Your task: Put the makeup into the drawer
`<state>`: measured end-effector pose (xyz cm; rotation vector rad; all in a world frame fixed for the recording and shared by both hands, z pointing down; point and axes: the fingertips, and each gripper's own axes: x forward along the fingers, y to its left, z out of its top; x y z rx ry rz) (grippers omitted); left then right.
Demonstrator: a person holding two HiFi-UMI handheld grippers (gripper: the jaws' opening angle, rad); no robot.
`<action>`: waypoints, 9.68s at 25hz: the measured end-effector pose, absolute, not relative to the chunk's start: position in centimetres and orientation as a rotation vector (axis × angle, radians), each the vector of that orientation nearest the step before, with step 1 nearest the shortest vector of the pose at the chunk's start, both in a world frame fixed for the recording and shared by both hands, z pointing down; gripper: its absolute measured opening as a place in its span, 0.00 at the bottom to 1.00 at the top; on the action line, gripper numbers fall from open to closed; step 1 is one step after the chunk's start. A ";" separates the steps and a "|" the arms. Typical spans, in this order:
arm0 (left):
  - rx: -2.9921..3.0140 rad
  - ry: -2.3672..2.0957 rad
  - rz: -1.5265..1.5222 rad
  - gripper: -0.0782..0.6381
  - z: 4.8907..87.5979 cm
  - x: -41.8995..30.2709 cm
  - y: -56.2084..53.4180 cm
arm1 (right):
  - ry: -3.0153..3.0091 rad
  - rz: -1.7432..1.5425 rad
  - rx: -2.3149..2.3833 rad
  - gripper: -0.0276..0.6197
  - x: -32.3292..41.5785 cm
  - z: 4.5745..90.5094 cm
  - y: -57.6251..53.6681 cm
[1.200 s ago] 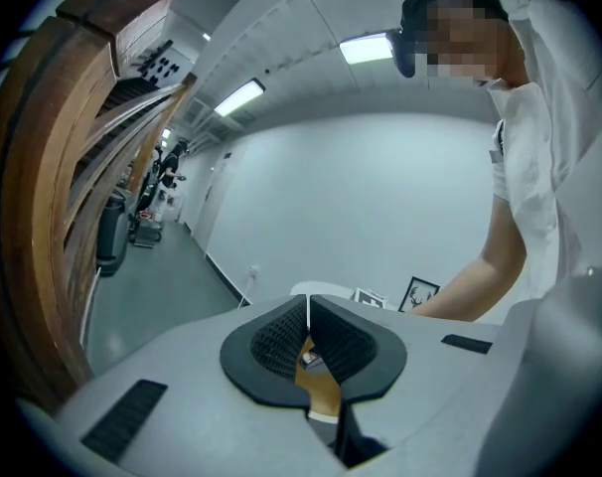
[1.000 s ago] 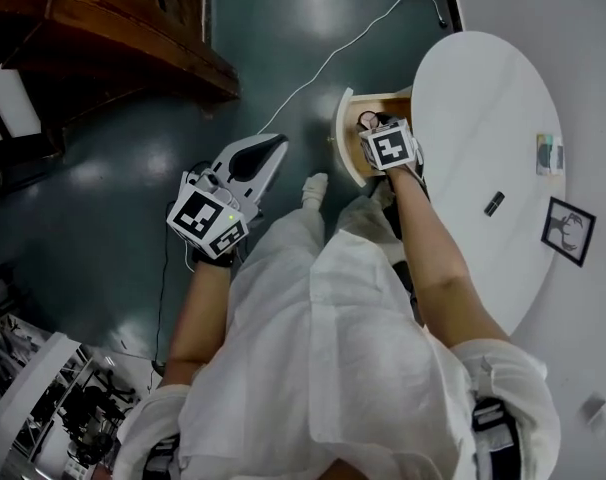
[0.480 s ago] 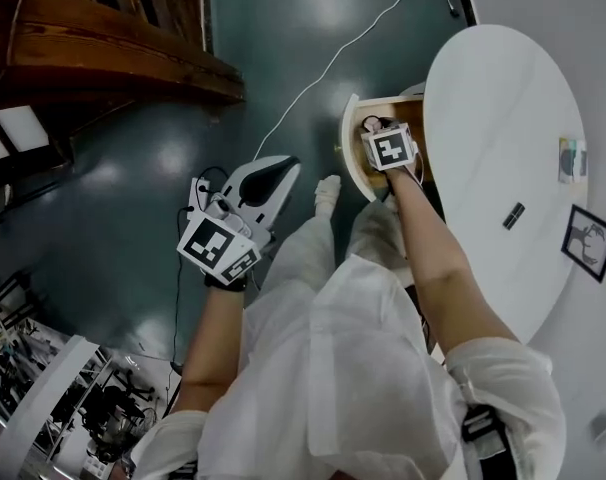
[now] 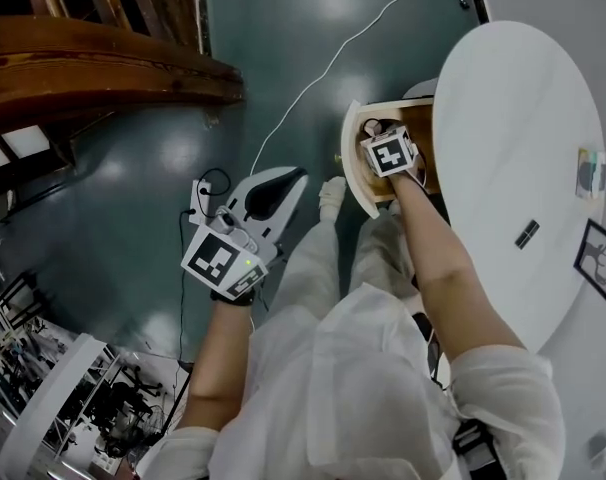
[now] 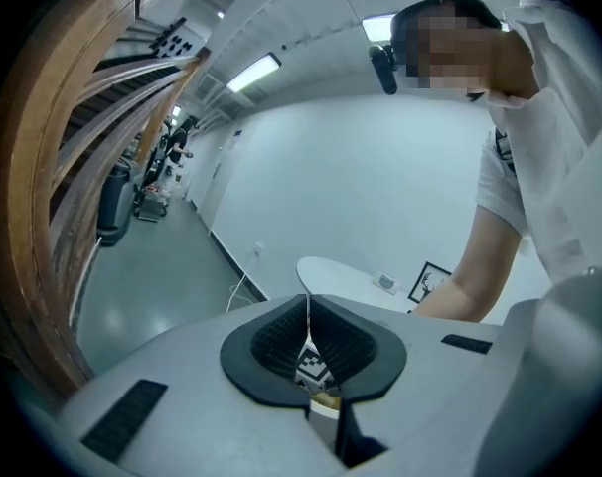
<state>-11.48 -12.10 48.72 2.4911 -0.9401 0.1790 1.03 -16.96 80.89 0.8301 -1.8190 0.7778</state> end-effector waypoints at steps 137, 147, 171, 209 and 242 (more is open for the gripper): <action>2.716 -0.100 0.288 0.13 43.0 15.3 -9.9 | -1.384 1.095 1.698 0.18 36.2 60.4 1.3; 2.712 -0.174 0.273 0.13 42.8 12.1 -10.7 | -1.342 1.031 1.686 0.18 36.7 60.3 0.8; 2.684 -0.410 0.212 0.13 42.7 3.1 -12.0 | -1.533 1.011 1.499 0.18 25.6 60.1 -5.7; 2.555 -0.770 0.146 0.13 44.3 -10.4 -12.6 | -1.866 0.845 1.144 0.18 3.9 59.9 -14.4; 2.471 -0.773 0.238 0.13 50.6 -9.1 -14.6 | -1.748 0.844 0.775 0.18 1.2 80.0 -13.8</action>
